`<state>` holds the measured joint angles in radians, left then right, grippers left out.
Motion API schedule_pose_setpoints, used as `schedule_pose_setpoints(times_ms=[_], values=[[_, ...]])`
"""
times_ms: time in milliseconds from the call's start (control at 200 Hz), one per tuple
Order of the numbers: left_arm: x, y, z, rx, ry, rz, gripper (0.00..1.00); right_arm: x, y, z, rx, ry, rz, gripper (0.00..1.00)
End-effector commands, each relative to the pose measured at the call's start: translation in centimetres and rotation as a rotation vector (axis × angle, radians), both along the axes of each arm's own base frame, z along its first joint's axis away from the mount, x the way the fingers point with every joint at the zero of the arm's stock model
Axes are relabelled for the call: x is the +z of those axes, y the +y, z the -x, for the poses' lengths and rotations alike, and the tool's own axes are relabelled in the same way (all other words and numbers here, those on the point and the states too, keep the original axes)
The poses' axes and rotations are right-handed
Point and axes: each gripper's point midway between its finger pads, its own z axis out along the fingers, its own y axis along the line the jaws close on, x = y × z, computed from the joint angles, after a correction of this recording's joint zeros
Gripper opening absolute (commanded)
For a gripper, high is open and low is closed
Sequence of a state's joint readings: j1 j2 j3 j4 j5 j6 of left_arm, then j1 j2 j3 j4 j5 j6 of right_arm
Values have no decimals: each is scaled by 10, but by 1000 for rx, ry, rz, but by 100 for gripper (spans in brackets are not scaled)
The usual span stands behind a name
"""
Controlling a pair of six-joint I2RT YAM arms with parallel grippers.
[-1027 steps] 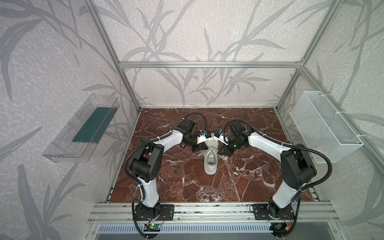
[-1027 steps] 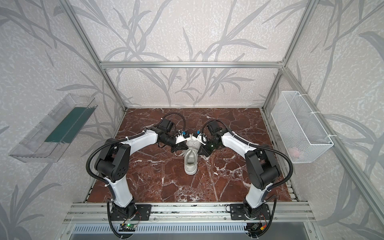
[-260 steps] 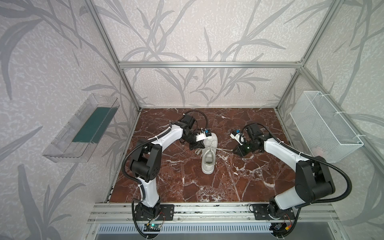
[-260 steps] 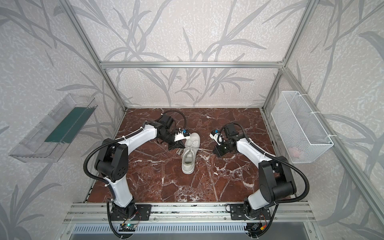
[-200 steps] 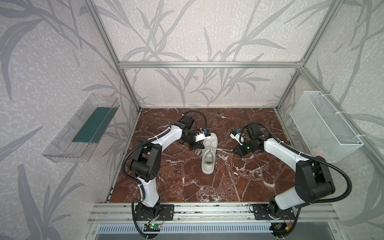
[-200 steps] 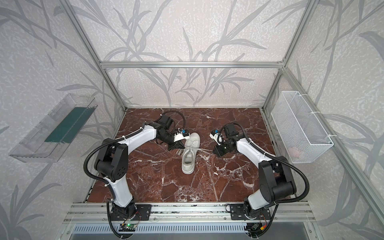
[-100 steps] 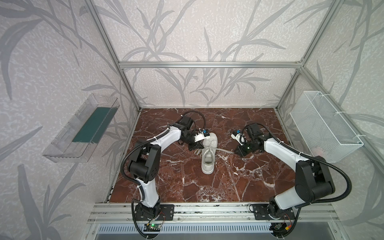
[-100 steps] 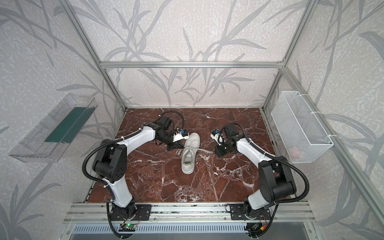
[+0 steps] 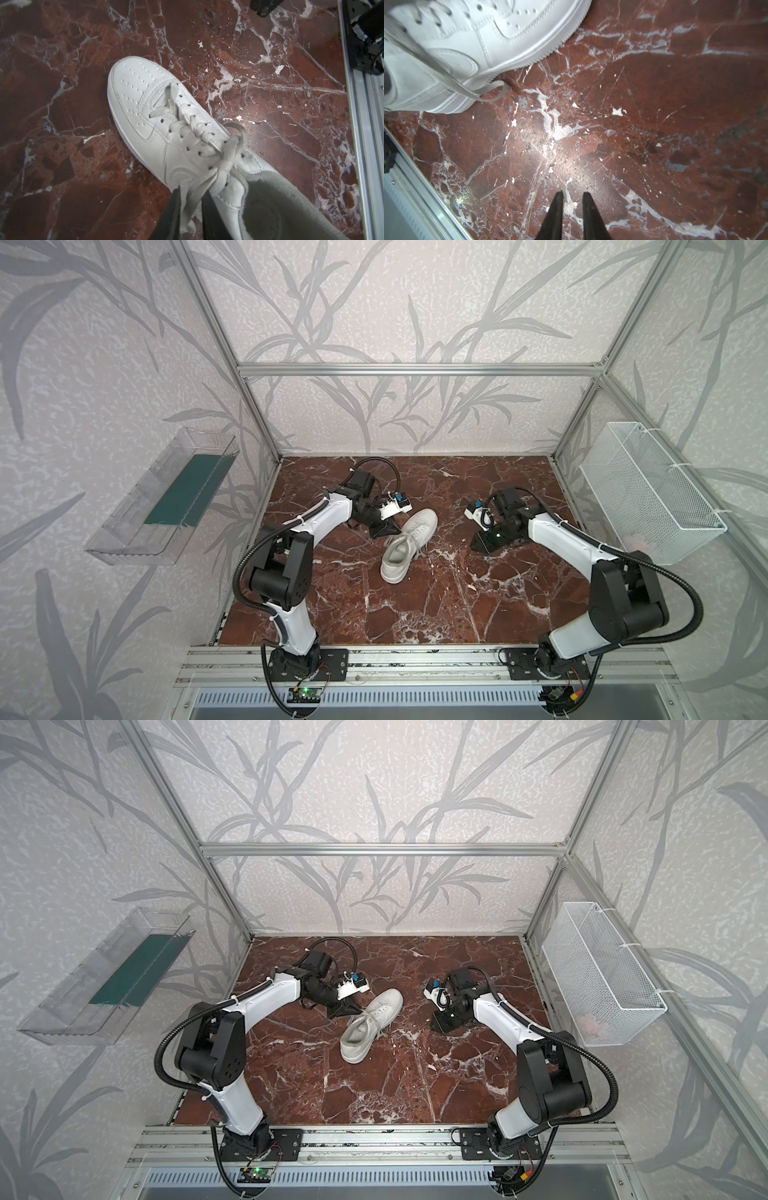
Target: Tie the shoes
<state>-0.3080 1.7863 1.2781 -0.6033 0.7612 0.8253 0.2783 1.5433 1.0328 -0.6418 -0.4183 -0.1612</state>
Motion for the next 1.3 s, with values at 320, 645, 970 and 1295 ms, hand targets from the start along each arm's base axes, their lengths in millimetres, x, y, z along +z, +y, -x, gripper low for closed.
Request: schedule_pose_setpoints(times_ms=[320, 645, 970, 1295], values=[[29, 21, -2, 184, -100, -17, 69, 30, 7, 11, -17, -12, -87, 38], [2, 76, 6, 531, -90, -230, 74, 35, 11, 17, -14, -18, -108, 38], [-14, 27, 50, 470, 20, -153, 74, 35, 15, 22, 1, -18, -111, 38], [1, -10, 69, 459, 76, -1, 74, 35, 20, 23, 21, -20, -117, 38]])
